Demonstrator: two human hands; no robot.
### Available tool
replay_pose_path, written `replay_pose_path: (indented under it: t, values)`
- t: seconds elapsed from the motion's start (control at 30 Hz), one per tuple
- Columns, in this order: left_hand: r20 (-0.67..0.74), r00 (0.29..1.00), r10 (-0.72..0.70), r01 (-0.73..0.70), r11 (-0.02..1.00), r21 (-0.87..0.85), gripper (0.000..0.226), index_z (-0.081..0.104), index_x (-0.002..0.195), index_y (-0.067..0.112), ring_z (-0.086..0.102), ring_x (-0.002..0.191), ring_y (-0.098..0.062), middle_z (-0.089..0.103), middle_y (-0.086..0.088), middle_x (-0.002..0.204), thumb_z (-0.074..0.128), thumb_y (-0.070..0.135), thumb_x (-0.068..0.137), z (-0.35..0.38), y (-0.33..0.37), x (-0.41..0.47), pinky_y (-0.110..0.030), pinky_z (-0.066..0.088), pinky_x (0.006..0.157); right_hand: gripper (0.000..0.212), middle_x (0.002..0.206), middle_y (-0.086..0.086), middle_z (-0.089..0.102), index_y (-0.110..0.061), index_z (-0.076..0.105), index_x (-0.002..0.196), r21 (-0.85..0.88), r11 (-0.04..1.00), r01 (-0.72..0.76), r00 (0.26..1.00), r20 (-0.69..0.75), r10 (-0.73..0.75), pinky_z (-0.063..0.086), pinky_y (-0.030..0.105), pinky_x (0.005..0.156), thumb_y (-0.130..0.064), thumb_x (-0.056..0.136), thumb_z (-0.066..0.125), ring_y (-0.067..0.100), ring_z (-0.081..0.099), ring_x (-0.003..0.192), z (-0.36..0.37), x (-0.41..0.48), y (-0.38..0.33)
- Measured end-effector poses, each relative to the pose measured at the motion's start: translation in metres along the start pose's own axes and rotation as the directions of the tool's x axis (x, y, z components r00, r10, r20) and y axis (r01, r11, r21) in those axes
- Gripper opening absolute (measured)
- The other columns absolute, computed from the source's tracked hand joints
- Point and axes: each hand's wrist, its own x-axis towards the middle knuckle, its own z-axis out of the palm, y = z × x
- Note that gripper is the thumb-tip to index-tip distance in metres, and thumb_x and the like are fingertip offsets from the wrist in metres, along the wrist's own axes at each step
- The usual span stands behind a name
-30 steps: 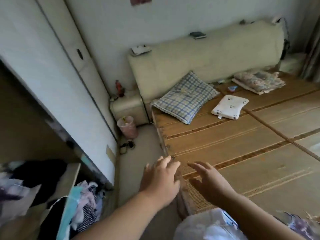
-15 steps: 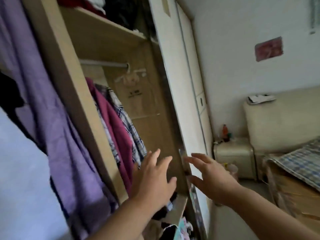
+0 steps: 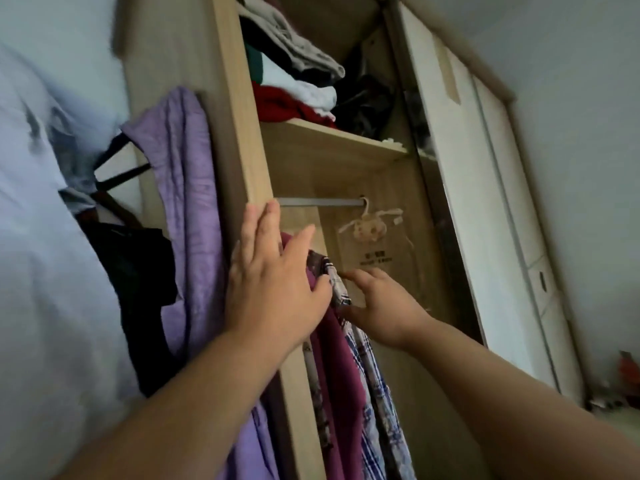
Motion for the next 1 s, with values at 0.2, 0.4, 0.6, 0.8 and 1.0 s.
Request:
replay_pose_path:
  t: [0.2, 0.4, 0.6, 0.8, 1.0]
  values:
    - [-0.044, 0.995, -0.086, 0.092, 0.985, 0.145, 0.059, 0.042, 0.134, 0.039, -0.012, 0.145, -0.017, 0.000, 0.000, 0.159, 0.057, 0.045, 0.078, -0.005, 0.008, 0.051, -0.039, 0.005, 0.115, 0.061, 0.143, 0.008, 0.046, -0.017, 0.038, 0.142, 0.151, 0.988, 0.038, 0.996, 0.078, -0.050, 0.034, 0.025, 0.100, -0.038, 0.088, 0.059, 0.023, 0.043, 0.130, -0.001, 0.080, 0.015]
    - [-0.106, 0.993, -0.043, 0.077, 0.940, 0.333, 0.050, 0.063, 0.121, 0.024, 0.014, 0.144, -0.034, 0.028, -0.014, 0.153, 0.057, 0.036, 0.073, 0.004, 0.014, 0.050, -0.052, 0.024, 0.113, 0.038, 0.123, 0.017, 0.061, -0.005, 0.058, 0.121, 0.080, 0.985, 0.156, 0.979, 0.119, -0.165, 0.044, 0.031, 0.088, -0.029, 0.093, 0.050, 0.033, 0.055, 0.114, 0.013, 0.128, 0.019]
    - [-0.073, 0.997, -0.029, 0.064, 0.833, 0.550, 0.040, 0.066, 0.112, 0.030, 0.019, 0.143, -0.033, 0.038, -0.013, 0.148, 0.053, 0.041, 0.076, 0.010, 0.012, 0.050, -0.054, 0.032, 0.109, 0.022, 0.103, 0.021, 0.066, -0.003, 0.063, 0.093, 0.102, 0.983, 0.153, 0.978, 0.126, -0.166, 0.042, 0.029, 0.070, -0.017, 0.091, 0.047, 0.036, 0.061, 0.095, 0.036, 0.164, 0.017]
    - [-0.117, 0.993, 0.025, 0.050, 0.802, 0.595, 0.045, 0.072, 0.103, 0.023, 0.027, 0.140, -0.036, 0.049, -0.015, 0.140, 0.044, 0.044, 0.076, 0.011, 0.015, 0.050, -0.049, 0.029, 0.112, 0.023, 0.106, 0.019, 0.066, -0.003, 0.064, 0.098, 0.186, 0.981, 0.047, 0.986, 0.149, -0.076, 0.039, 0.027, 0.070, -0.018, 0.090, 0.047, 0.033, 0.063, 0.097, 0.051, 0.190, 0.021]
    - [-0.145, 0.988, 0.058, 0.049, 0.762, 0.645, 0.039, 0.075, 0.092, 0.020, 0.029, 0.139, -0.035, 0.055, -0.013, 0.134, 0.046, 0.040, 0.075, 0.013, 0.016, 0.050, -0.037, 0.022, 0.112, 0.014, 0.103, 0.017, 0.067, -0.009, 0.061, 0.090, 0.210, 0.978, 0.006, 0.998, 0.057, -0.018, 0.043, 0.029, 0.071, -0.018, 0.091, 0.051, 0.032, 0.062, 0.094, 0.055, 0.205, 0.037]
